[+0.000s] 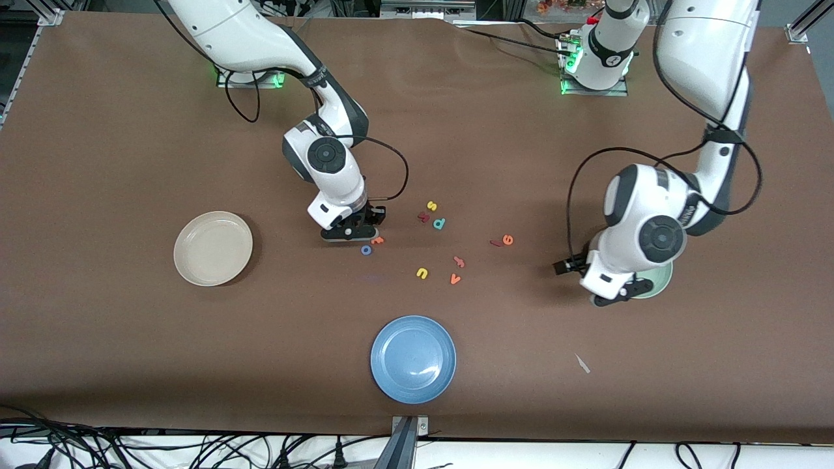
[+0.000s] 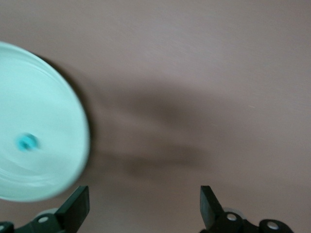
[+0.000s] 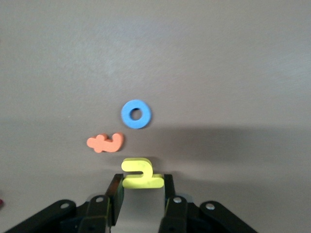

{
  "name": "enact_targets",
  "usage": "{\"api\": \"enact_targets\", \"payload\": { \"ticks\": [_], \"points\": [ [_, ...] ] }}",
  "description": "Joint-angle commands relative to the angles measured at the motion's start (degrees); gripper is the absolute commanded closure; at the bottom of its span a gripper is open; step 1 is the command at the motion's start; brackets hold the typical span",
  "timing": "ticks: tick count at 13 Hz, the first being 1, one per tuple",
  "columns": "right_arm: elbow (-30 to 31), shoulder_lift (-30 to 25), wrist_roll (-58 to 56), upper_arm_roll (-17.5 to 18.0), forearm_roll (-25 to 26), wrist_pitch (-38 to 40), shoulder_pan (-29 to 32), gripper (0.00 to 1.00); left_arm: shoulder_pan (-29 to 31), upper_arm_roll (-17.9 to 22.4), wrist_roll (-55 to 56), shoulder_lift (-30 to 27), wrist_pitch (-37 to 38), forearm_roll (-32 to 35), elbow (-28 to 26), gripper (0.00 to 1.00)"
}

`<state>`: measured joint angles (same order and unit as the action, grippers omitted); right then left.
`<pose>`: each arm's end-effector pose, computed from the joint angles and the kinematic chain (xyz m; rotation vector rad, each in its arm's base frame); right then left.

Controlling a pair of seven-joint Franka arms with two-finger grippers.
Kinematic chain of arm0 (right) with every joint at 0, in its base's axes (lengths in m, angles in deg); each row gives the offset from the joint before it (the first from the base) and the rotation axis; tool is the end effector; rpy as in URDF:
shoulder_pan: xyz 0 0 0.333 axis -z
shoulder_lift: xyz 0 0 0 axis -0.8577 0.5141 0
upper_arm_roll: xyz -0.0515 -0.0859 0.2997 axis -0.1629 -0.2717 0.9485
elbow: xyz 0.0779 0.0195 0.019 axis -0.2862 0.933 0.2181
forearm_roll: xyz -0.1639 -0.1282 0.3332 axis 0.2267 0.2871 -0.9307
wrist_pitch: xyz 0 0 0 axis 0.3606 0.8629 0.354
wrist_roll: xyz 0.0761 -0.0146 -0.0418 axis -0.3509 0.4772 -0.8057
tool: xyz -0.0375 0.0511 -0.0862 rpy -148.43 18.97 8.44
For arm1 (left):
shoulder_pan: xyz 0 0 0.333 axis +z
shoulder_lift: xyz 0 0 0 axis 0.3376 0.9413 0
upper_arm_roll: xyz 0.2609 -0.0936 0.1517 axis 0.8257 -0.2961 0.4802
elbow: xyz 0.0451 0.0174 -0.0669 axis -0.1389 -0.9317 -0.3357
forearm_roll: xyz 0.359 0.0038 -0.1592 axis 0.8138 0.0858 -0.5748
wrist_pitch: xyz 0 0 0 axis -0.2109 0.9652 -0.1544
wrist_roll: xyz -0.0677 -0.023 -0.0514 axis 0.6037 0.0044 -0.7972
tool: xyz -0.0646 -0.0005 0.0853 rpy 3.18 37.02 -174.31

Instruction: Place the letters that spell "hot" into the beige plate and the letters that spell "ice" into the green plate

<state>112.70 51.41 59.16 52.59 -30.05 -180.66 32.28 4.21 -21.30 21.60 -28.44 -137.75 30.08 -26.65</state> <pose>0.5188 0.3707 0.2044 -3.1101 -0.0575 -0.0794 0.6446 -0.1706 0.2653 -3.0817 -0.5583 0.2445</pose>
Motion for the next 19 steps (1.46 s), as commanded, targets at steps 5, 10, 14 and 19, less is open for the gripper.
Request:
{"api": "enact_targets", "payload": {
  "ticks": [5,10,14,19],
  "points": [
    [5.44,-11.40,-18.12,0.33,0.37,6.86,12.08,0.79,-6.19,0.73,10.50,6.67,-8.42,-4.29,0.60,0.09],
    [6.07,-15.71,-39.30,0.33,-0.16,13.70,23.86,0.79,-8.65,0.64,17.26,8.09,-10.72,-6.04,-0.54,0.11],
    [6.24,-15.98,-44.00,0.24,-0.25,15.74,28.53,0.47,-10.76,0.64,22.63,6.25,-10.72,-7.02,-5.72,0.18],
    [6.07,-15.63,-43.39,0.24,-1.29,15.74,28.89,0.22,-10.59,-0.77,22.81,1.85,-11.07,-7.11,-11.09,0.22]
  ]
}}
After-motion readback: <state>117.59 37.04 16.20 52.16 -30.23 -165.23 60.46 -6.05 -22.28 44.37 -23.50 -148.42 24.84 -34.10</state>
